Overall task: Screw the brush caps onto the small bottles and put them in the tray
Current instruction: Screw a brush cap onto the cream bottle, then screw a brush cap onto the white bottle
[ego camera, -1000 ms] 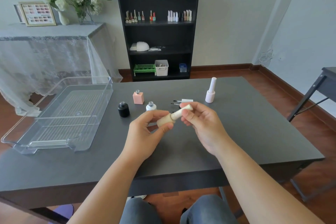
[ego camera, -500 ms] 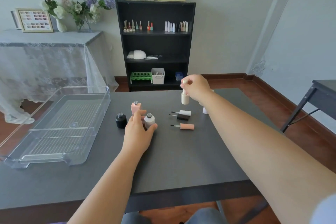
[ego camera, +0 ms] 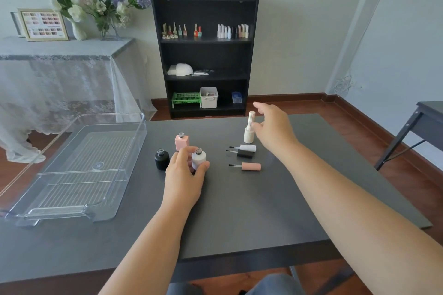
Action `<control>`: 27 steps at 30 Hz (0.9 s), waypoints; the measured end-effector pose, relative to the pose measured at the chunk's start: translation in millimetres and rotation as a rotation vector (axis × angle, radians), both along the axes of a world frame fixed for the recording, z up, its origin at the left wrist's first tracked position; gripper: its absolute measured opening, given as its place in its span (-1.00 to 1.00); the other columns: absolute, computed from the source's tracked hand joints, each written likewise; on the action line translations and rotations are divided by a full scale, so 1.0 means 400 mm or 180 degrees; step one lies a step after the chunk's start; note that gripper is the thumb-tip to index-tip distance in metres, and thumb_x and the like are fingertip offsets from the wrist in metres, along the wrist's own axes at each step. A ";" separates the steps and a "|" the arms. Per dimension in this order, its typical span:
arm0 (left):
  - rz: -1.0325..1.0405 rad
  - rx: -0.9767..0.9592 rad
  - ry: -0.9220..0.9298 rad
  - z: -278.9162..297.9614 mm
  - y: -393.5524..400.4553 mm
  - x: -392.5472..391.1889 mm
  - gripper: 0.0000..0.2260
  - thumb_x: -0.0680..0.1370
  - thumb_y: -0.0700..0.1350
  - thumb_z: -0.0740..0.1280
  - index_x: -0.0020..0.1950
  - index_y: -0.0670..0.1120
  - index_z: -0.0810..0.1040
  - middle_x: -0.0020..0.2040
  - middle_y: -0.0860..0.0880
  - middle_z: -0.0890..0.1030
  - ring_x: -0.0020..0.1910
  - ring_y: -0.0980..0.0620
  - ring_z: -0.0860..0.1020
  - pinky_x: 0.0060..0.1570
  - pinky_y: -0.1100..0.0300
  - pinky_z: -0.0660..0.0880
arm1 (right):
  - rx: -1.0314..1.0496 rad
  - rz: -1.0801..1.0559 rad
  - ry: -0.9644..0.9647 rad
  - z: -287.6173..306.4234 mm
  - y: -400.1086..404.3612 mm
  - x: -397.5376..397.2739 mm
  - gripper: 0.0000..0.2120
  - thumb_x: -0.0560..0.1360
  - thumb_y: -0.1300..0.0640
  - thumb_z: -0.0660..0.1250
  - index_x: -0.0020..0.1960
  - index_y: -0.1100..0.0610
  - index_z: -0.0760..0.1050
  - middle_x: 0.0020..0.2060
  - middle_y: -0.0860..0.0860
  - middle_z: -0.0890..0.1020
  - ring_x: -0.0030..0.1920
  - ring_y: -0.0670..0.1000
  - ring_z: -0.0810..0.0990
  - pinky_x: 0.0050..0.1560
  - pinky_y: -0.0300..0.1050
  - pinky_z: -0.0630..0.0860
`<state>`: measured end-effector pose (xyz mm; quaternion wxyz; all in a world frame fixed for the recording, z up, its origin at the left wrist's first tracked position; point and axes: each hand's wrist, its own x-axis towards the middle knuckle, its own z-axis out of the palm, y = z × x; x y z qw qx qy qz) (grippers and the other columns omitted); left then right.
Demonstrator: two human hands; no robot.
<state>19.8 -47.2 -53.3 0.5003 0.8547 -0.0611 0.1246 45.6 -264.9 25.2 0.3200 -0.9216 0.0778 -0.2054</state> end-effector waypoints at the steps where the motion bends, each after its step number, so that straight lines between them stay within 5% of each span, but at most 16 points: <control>1: -0.0005 -0.0004 -0.0020 0.002 0.000 -0.002 -0.74 0.50 -0.06 0.43 0.10 0.16 0.45 0.03 0.10 0.48 -0.07 0.13 0.55 -0.13 0.32 0.36 | -0.0203 0.0065 -0.0046 -0.002 0.004 -0.021 -0.56 0.52 0.32 0.26 0.37 0.07 0.43 0.20 0.09 0.51 0.11 0.11 0.53 0.14 0.03 0.48; 8: -0.0026 -0.0042 0.0041 0.009 0.003 -0.010 -0.72 0.49 -0.05 0.44 0.08 0.19 0.42 0.09 0.11 0.47 -0.05 0.15 0.52 -0.14 0.38 0.36 | -0.1152 0.0174 0.1691 -0.018 0.012 -0.045 -0.65 0.54 0.37 0.18 0.27 0.18 0.51 0.22 0.12 0.52 0.22 0.12 0.50 0.27 -0.04 0.42; 20: -0.0093 -0.0127 -0.0014 0.002 0.009 -0.008 -0.72 0.49 -0.06 0.45 0.07 0.22 0.43 0.08 0.13 0.47 -0.07 0.28 0.52 -0.20 0.50 0.33 | -0.1064 0.0108 0.1323 -0.060 0.003 -0.033 -0.79 0.56 0.27 0.23 0.12 0.15 0.57 0.12 0.09 0.54 0.08 0.12 0.52 0.07 -0.03 0.46; 27: -0.0082 -0.0176 -0.0042 0.001 0.010 -0.008 -0.71 0.49 -0.05 0.45 0.07 0.23 0.42 0.07 0.15 0.47 -0.07 0.29 0.51 -0.22 0.51 0.34 | -0.1063 0.0101 0.1606 -0.043 0.013 -0.034 -0.79 0.56 0.22 0.28 0.13 0.20 0.60 0.10 0.14 0.58 0.08 0.15 0.57 0.02 -0.08 0.45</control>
